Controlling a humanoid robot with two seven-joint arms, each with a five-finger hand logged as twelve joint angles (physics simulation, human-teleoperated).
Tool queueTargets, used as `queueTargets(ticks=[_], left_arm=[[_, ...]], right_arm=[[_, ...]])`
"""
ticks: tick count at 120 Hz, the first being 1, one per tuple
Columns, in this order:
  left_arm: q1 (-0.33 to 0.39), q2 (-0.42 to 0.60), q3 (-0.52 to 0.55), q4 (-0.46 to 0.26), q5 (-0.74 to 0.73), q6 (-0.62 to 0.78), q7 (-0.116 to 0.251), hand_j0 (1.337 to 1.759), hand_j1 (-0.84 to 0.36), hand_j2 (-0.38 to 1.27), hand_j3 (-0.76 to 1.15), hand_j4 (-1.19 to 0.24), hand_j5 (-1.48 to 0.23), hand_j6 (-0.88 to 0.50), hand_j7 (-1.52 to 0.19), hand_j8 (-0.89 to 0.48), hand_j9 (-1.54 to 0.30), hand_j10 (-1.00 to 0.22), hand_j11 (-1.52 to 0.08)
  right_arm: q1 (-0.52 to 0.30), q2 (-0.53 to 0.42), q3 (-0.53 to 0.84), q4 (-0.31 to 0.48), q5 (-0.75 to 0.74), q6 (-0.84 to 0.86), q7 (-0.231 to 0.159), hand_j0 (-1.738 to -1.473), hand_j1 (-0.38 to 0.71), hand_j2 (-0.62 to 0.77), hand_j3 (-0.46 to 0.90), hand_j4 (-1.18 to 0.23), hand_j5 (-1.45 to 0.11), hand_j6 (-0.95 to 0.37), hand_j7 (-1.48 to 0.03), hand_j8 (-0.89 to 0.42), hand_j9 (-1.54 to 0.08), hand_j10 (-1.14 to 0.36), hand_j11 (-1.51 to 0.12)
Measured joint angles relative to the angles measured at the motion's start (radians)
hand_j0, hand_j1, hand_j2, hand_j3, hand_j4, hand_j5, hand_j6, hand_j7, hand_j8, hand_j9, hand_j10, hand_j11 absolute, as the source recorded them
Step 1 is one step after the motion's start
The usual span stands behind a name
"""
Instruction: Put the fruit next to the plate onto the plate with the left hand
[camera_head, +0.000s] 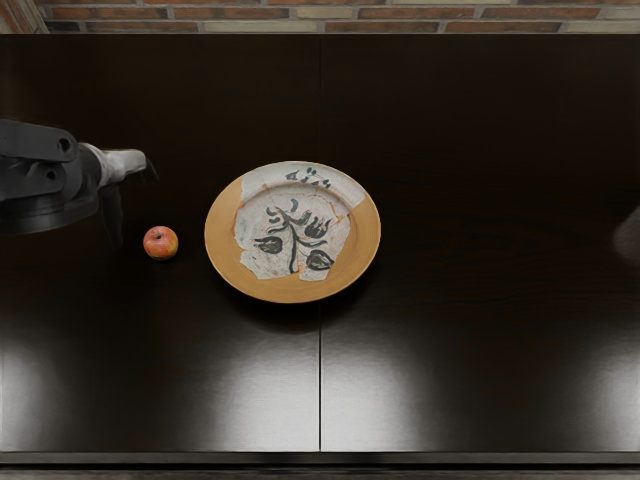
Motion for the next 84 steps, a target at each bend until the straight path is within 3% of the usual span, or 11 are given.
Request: queueTargets(ticks=[53, 84], left_arm=[[0.054, -0.113, 0.03, 0.042, -0.135, 0.05, -0.006, 1.658, 0.05, 0.05, 0.0, -0.25, -0.32, -0.25, -0.32, -0.25, -0.32, -0.25, -0.32], [0.104, -0.16, 0.006, 0.116, -0.155, 0.057, -0.006, 1.658, 0.05, 0.05, 0.0, -0.25, -0.32, -0.25, -0.32, -0.25, -0.32, -0.25, -0.32]], right_arm=[[0.0, 0.0, 0.0, 0.0, 0.0, 0.0, 0.0, -1.658, -0.31, -0.01, 0.0, -0.03, -0.04, -0.03, -0.04, -0.03, -0.04, -0.03, -0.04], [0.0, 0.0, 0.0, 0.0, 0.0, 0.0, 0.0, -1.658, -0.31, -0.01, 0.0, -0.03, -0.04, -0.03, -0.04, -0.03, -0.04, -0.03, -0.04]])
